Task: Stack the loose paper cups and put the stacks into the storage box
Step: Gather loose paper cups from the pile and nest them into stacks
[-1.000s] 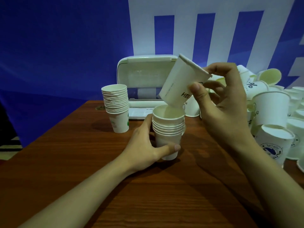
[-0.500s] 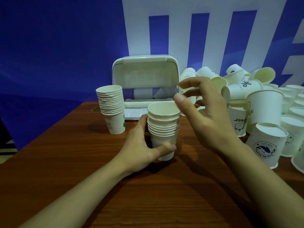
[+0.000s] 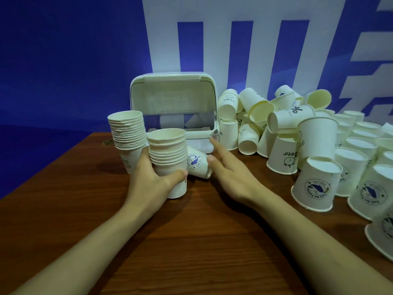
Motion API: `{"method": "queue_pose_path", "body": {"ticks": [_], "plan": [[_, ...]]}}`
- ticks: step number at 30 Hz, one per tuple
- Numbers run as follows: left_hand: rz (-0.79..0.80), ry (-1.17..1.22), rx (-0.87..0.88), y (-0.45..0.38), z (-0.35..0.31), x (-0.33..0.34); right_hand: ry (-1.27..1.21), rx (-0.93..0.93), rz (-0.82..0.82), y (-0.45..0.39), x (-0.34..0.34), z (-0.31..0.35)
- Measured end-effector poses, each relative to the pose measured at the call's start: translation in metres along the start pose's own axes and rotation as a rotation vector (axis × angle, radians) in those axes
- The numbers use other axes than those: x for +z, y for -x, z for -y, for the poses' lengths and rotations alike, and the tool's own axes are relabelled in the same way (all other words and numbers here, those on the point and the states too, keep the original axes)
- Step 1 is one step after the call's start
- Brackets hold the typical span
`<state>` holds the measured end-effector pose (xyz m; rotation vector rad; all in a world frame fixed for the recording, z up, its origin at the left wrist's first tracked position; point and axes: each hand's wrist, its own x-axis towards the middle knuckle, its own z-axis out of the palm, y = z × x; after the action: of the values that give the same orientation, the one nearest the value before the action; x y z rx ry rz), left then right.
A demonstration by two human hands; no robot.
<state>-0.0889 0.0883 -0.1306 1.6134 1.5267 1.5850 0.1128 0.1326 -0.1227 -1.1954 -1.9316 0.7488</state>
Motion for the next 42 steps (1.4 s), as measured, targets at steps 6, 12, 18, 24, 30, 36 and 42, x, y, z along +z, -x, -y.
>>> {"method": "queue_pose_path", "body": {"ticks": [6,12,18,24,30,36,42], "plan": [[0.131,0.047,-0.034,-0.003,0.003,-0.001,-0.053,0.12,-0.137,0.002,0.004,0.004],[0.253,0.084,0.006,-0.001,0.003,0.0,-0.11,0.338,0.013,-0.002,-0.011,0.012],[0.314,0.105,0.02,0.001,0.002,0.003,-0.027,0.361,-0.015,0.001,-0.022,0.021],[0.357,0.036,0.019,0.003,0.0,0.003,-0.473,-0.028,-0.501,0.001,-0.041,0.039],[0.384,0.046,0.074,0.005,-0.002,0.008,-0.426,-0.277,-0.361,0.011,-0.018,0.057],[0.391,0.051,0.074,0.003,0.002,0.008,-0.319,-0.23,-0.3,0.012,-0.01,0.054],[0.372,0.034,0.061,0.002,0.004,0.007,-0.333,-0.196,-0.306,0.016,-0.017,0.053]]}}
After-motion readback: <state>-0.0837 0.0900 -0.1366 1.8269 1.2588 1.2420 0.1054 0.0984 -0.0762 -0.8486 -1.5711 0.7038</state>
